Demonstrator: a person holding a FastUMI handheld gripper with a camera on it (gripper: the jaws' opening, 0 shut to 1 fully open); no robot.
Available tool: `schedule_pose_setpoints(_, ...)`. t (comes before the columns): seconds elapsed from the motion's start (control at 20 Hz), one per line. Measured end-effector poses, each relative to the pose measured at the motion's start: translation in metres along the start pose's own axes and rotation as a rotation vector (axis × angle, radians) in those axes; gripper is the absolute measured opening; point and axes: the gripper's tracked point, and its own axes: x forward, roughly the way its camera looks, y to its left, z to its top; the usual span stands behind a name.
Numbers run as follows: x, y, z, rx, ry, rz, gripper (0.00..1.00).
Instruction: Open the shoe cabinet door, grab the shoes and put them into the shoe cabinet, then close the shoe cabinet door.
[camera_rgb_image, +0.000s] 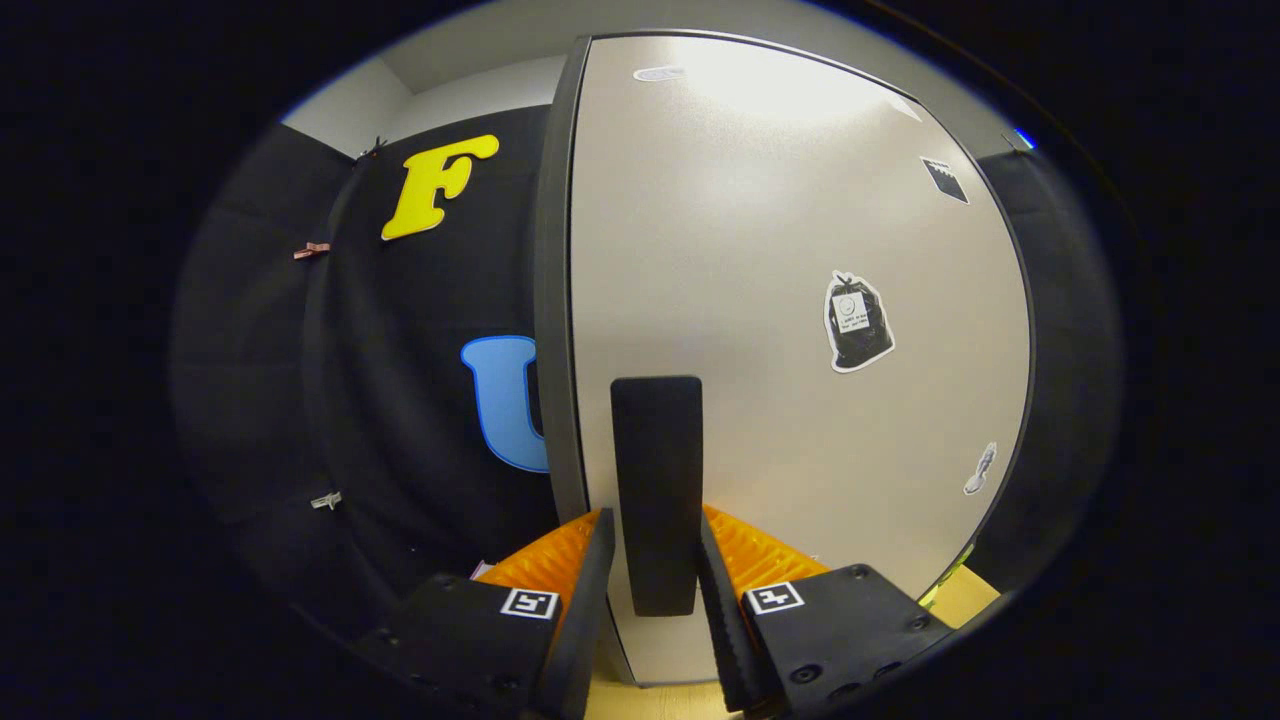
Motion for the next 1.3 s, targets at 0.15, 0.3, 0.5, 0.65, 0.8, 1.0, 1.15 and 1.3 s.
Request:
schedule_pose_setpoints(0.15, 0.004, -0.01, -0.001, -0.022, -0.017, -0.037, 0.35)
schedule_pose_setpoints(0.3, -0.001, -0.009, -0.001, -0.004, 0.0, 0.003, 0.28)
schedule_pose_setpoints(0.5, -0.013, -0.008, 0.001, -0.015, -0.012, 0.049, 0.2)
schedule_pose_setpoints(0.65, -0.036, -0.008, 0.001, -0.002, -0.015, 0.091, 0.2)
schedule_pose_setpoints(0.8, -0.06, -0.013, 0.003, 0.009, -0.018, 0.131, 0.2)
schedule_pose_setpoints(1.0, -0.089, -0.019, 0.008, 0.023, -0.022, 0.186, 0.2)
schedule_pose_setpoints(1.15, -0.111, -0.03, 0.009, 0.025, -0.013, 0.209, 0.2)
schedule_pose_setpoints(1.3, -0.133, -0.044, 0.008, 0.015, -0.019, 0.226, 0.2)
